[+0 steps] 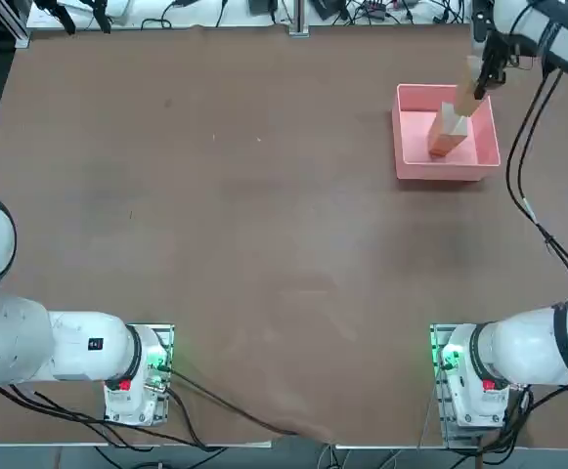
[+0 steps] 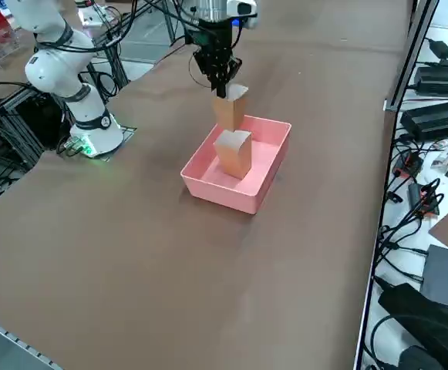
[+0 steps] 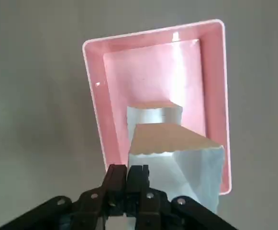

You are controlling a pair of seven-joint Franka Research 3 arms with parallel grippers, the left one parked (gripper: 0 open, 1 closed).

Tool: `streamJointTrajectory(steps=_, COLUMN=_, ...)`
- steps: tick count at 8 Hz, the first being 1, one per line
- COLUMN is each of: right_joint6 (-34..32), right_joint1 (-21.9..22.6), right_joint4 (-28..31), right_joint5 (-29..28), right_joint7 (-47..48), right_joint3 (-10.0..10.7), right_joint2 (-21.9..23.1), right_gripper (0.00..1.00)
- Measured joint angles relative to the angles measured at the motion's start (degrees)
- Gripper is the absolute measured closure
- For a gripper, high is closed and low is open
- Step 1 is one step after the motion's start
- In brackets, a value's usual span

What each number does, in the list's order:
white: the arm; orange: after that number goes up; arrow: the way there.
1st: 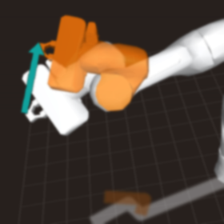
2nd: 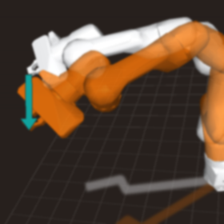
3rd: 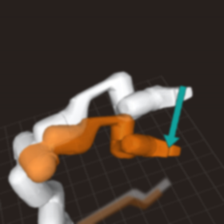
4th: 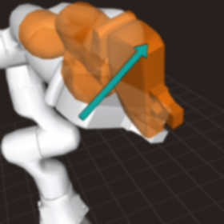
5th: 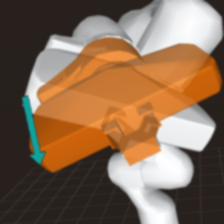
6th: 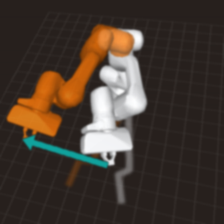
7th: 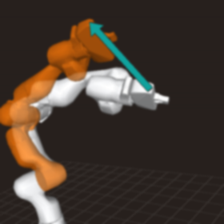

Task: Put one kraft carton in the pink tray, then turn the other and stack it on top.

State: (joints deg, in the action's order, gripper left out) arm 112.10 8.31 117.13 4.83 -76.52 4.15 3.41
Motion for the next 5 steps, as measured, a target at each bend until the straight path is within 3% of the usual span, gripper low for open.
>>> streamJointTrajectory(steps=5, right_joint6=12.9, right_joint1=0.0, right_joint4=11.1, right_joint5=0.0, right_joint7=-3.7, right_joint3=0.5, right_joint2=3.1, right_gripper=0.99)
